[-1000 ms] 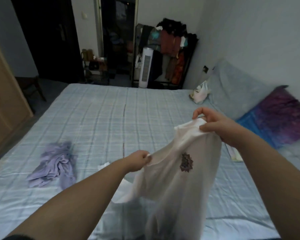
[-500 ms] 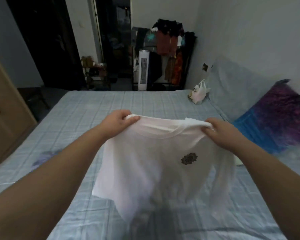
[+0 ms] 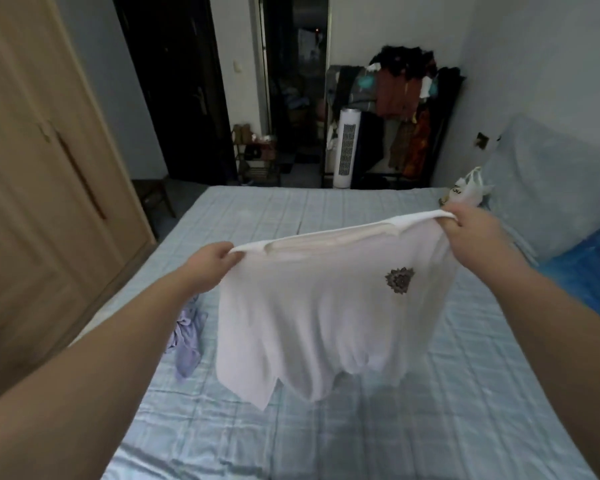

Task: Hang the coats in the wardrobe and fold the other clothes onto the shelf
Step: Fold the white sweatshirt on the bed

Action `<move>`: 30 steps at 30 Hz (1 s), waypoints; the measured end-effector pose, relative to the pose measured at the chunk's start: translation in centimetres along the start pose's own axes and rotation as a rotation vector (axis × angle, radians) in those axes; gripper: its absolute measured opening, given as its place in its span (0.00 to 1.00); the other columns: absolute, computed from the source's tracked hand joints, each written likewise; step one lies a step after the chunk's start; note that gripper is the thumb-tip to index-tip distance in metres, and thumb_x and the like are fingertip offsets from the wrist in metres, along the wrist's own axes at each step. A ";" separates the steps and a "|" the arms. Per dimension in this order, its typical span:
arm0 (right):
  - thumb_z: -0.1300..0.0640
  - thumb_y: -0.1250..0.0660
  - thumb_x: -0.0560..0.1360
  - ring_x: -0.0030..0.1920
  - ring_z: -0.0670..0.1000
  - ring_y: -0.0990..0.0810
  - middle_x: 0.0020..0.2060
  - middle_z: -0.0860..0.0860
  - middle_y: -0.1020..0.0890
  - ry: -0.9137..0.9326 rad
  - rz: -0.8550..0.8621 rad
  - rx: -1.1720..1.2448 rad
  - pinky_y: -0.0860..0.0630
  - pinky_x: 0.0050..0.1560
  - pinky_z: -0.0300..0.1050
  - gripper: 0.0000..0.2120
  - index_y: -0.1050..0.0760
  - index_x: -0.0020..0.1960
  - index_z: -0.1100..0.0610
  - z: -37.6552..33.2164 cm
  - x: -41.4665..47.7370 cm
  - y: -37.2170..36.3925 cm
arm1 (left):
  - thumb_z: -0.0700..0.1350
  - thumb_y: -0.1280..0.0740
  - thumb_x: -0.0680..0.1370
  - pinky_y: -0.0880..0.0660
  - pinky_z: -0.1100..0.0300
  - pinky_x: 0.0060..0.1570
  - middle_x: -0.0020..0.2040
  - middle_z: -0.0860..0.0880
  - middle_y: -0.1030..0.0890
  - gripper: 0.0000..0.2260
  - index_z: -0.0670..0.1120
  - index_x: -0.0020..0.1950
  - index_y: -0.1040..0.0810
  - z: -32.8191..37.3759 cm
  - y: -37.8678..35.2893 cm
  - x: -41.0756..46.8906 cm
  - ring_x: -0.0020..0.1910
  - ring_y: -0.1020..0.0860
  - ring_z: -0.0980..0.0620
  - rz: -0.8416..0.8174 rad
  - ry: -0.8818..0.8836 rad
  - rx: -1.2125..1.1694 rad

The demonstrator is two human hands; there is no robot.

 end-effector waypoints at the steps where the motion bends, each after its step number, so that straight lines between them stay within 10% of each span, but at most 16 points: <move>1: 0.55 0.40 0.80 0.41 0.59 0.25 0.38 0.57 0.22 -0.032 0.037 0.045 0.30 0.40 0.50 0.12 0.23 0.44 0.60 -0.8 -0.3 -0.1 | 0.51 0.38 0.83 0.35 0.53 0.38 0.37 0.45 0.24 0.16 0.43 0.40 0.27 -0.7 0.5 -0.7 0.40 0.26 0.44 0.054 -0.002 -0.067; 7: 0.55 0.42 0.81 0.46 0.57 0.24 0.43 0.57 0.22 -0.176 0.208 0.309 0.31 0.46 0.48 0.11 0.22 0.49 0.57 -7.0 -2.9 -1.4 | 0.53 0.38 0.82 0.36 0.54 0.35 0.34 0.49 0.28 0.17 0.46 0.37 0.30 -1.9 6.7 -5.1 0.35 0.29 0.49 0.187 -0.074 -0.147; 12: 0.52 0.46 0.83 0.45 0.58 0.27 0.42 0.54 0.26 -0.095 0.394 0.170 0.35 0.44 0.48 0.12 0.27 0.49 0.57 -10.6 -6.8 -0.6 | 0.55 0.28 0.74 0.34 0.57 0.34 0.36 0.51 0.25 0.12 0.49 0.42 0.25 -4.4 12.7 -8.6 0.34 0.29 0.54 -0.164 -0.241 -0.403; 18: 0.48 0.47 0.83 0.44 0.65 0.25 0.44 0.62 0.23 0.078 0.523 -0.184 0.35 0.41 0.53 0.11 0.31 0.51 0.55 -14.1 -11.1 2.4 | 0.55 0.34 0.74 0.29 0.56 0.36 0.38 0.49 0.22 0.11 0.47 0.43 0.26 -3.6 19.2 -9.1 0.35 0.25 0.53 0.180 -0.353 -0.301; 30: 0.46 0.44 0.82 0.39 0.60 0.24 0.37 0.55 0.25 0.015 0.382 -0.371 0.37 0.37 0.48 0.14 0.33 0.43 0.53 -6.3 -7.0 -4.7 | 0.54 0.41 0.80 0.27 0.48 0.42 0.39 0.49 0.23 0.10 0.49 0.45 0.27 -4.8 7.8 -0.1 0.42 0.25 0.44 0.316 -0.217 -0.060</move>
Point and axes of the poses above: each hand's wrist, its own x-axis towards the middle knuckle, its own y-axis out of the back of the hand, z = x × y, the point moved 3 cm from there along x, towards the middle knuckle
